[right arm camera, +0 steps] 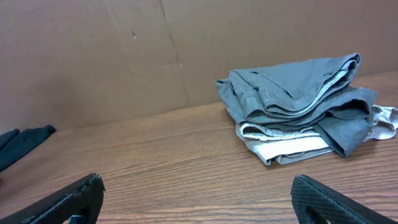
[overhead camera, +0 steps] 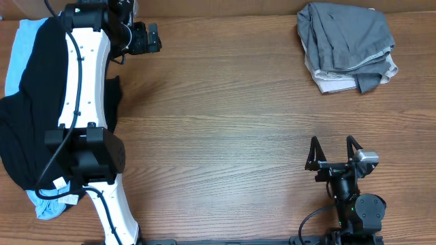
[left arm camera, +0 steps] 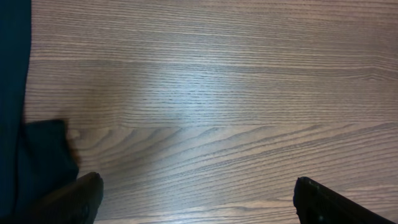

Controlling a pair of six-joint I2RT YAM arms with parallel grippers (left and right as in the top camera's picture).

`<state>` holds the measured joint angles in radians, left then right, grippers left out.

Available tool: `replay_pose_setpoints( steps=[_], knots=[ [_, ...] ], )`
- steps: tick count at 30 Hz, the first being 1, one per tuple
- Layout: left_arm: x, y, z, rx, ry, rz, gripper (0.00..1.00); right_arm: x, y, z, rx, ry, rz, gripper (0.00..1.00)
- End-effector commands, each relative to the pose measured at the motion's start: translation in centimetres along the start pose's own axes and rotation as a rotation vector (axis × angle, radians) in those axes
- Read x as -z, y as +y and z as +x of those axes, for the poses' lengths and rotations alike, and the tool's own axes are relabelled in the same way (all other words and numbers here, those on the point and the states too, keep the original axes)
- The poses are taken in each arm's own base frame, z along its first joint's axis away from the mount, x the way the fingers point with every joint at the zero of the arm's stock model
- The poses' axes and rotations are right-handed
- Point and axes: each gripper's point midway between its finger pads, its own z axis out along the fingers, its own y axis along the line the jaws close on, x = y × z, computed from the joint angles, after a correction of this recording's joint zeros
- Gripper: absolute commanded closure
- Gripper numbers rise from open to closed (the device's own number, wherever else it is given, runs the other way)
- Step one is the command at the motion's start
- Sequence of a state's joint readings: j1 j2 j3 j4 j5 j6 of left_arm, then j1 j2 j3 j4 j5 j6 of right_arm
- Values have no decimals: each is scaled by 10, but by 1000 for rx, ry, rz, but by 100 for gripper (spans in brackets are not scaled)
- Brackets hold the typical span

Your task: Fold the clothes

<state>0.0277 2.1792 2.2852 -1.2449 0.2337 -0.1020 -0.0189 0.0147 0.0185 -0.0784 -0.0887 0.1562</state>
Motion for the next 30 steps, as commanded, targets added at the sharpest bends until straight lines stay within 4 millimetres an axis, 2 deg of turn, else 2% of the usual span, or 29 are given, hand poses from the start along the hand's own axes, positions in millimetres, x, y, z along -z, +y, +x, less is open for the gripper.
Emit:
replay_pose_setpoints(
  steps=[1, 8, 12, 15, 20, 23, 26, 30],
  knots=[
    [3, -2, -5, -7, -17, -3, 0, 0, -1, 2, 8, -6, 3, 0],
    [4, -2, -5, -7, -18, -3, 0, 0, -1, 2, 8, -6, 3, 0],
    [17, -4, -1, -23, -18, -34, 0, 0, -1, 2, 8, -6, 3, 0],
    [37, -14, -5, -74, -68, -48, 0, 0, -1, 2, 8, -6, 3, 0],
    [90, -41, -39, -144, -307, -27, 0, 0, -1, 2, 8, -5, 3, 0],
    [119, -54, -46, -232, -448, -20, 0, 0, -1, 2, 8, -6, 3, 0],
    [138, -61, -40, -330, -560, -25, 0, 0, -1, 2, 8, -6, 3, 0],
    [150, -59, -12, -415, -665, -40, 0, 0, -1, 2, 8, -5, 3, 0]
  ],
)
